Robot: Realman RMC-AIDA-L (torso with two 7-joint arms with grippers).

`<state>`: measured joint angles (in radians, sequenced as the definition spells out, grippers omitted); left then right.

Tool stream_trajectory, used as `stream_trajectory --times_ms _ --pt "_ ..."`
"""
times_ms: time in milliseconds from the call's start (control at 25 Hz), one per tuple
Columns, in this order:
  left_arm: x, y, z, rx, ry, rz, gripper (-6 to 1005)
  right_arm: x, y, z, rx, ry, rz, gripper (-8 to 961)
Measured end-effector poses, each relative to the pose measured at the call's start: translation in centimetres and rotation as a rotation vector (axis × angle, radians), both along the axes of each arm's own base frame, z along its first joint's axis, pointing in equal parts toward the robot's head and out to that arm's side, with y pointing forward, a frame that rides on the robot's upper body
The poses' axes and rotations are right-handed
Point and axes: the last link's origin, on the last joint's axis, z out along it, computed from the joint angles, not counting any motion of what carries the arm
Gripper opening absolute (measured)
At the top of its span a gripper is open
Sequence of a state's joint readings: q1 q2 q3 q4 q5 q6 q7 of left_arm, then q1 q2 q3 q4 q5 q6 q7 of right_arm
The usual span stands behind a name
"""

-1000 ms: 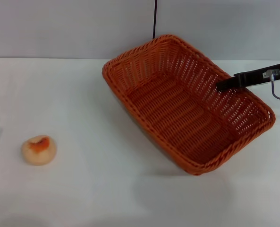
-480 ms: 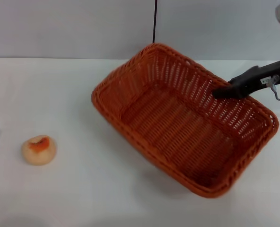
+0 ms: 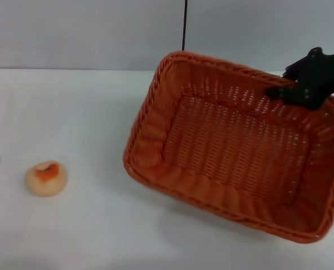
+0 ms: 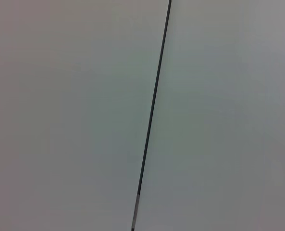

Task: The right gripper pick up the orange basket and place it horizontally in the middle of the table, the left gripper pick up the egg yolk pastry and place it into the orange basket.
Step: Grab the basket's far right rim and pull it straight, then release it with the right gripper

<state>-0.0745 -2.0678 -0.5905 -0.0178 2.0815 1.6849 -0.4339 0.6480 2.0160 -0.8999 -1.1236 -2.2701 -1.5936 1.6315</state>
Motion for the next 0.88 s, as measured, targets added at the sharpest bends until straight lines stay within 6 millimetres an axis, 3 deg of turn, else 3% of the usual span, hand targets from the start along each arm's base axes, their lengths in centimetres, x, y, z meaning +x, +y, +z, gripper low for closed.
stream_trajectory --times_ms 80,320,720,880 --pt "0.0 -0.1 0.0 -0.001 0.005 0.001 741 -0.2 -0.6 0.7 -0.047 0.003 0.092 190" --pt "0.0 -0.4 -0.2 -0.008 0.024 0.003 738 -0.2 -0.5 1.5 -0.089 0.011 0.154 198" --pt "0.5 -1.5 -0.6 -0.009 0.013 -0.022 732 0.1 0.6 -0.1 -0.071 0.015 0.212 212" --pt "0.5 -1.8 -0.7 -0.017 0.012 -0.023 729 -0.2 0.9 -1.6 -0.057 0.028 0.262 217"
